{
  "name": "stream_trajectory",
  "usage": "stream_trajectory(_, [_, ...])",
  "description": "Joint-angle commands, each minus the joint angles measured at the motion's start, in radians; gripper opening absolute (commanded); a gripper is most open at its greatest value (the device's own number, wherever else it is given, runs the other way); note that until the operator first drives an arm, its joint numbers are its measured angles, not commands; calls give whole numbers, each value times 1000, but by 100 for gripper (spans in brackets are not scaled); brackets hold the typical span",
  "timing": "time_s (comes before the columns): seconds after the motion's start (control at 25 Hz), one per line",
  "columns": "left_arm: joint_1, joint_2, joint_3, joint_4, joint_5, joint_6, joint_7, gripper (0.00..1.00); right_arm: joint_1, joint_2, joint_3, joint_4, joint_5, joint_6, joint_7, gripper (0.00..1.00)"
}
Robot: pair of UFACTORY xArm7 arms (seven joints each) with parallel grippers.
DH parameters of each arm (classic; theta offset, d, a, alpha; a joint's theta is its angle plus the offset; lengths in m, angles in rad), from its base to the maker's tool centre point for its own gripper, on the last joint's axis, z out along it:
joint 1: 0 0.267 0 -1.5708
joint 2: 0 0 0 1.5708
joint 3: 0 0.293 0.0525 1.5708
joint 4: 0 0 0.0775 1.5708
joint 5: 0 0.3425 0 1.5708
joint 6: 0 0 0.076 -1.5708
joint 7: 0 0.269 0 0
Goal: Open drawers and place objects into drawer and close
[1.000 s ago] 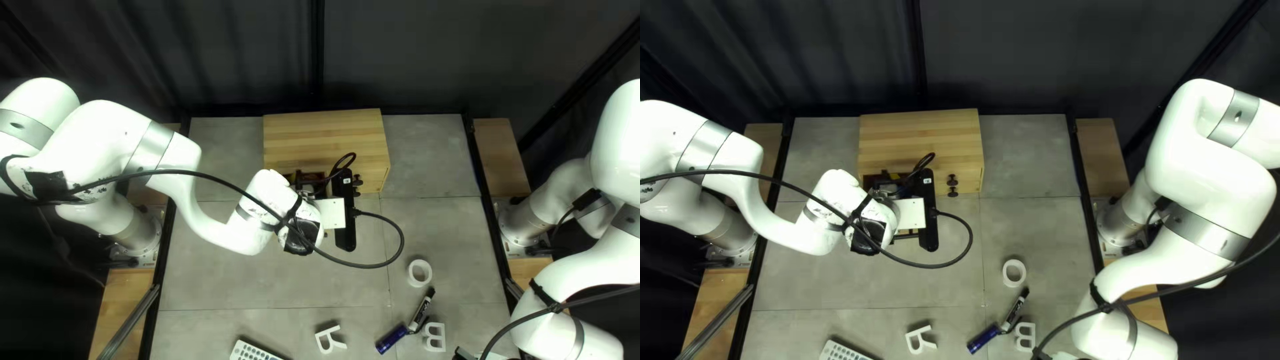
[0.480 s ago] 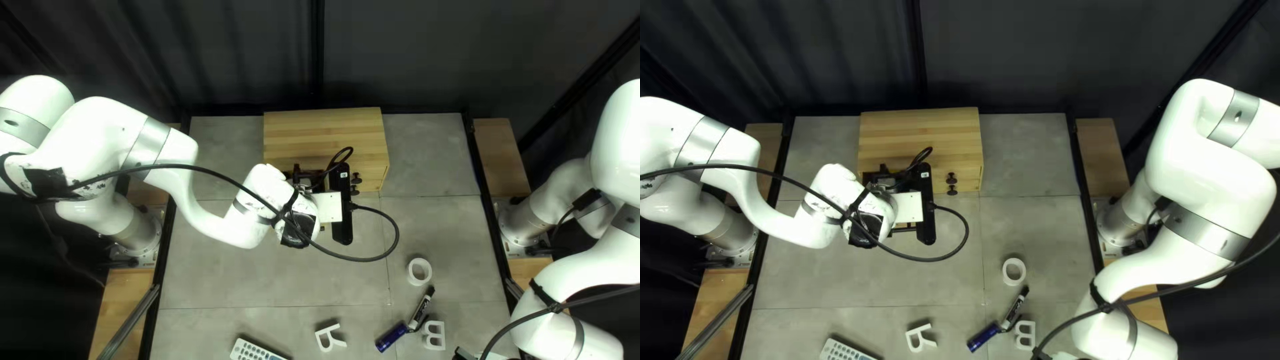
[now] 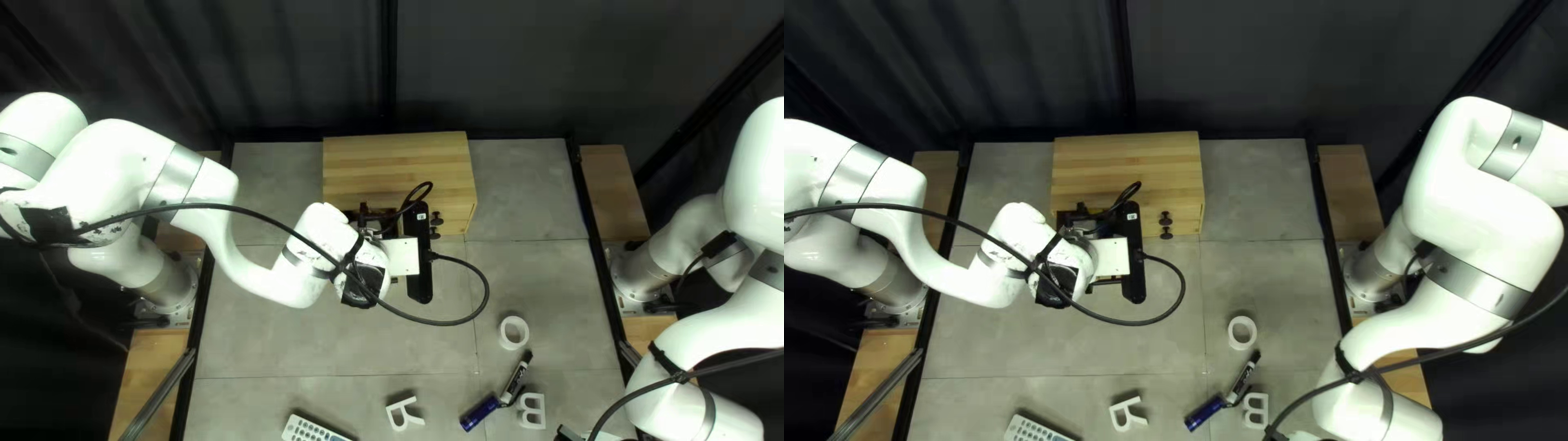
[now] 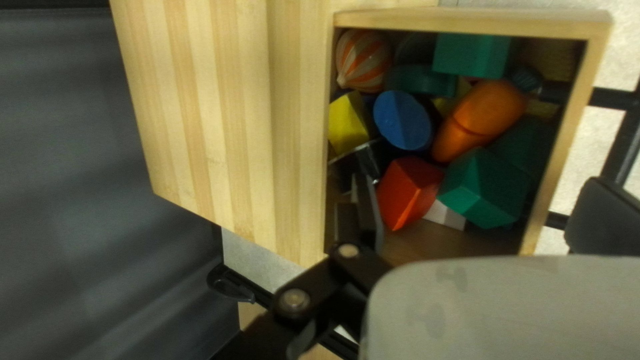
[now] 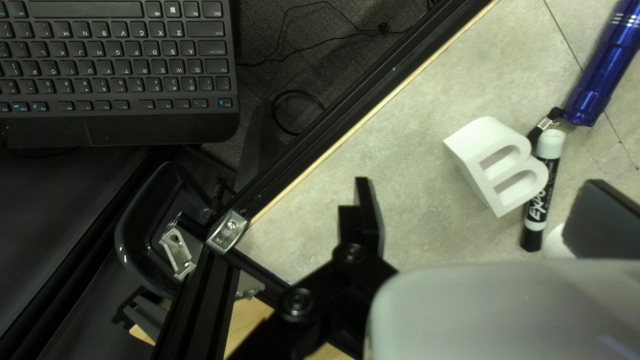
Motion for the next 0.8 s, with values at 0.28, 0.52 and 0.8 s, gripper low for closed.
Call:
stream_trajectory(0.28, [-12, 3, -12, -7, -7, -16, -12, 100, 0, 0, 0, 0, 0, 0, 0, 100])
stream_trajectory(0.52, [-18, 12, -19, 2, -16, -21, -11, 100, 0, 0, 0, 0, 0, 0, 0, 100])
stream_trajectory(0.8, [-18, 7, -23, -20, -15, -60, 17, 100, 0, 0, 0, 0, 0, 0, 0, 100])
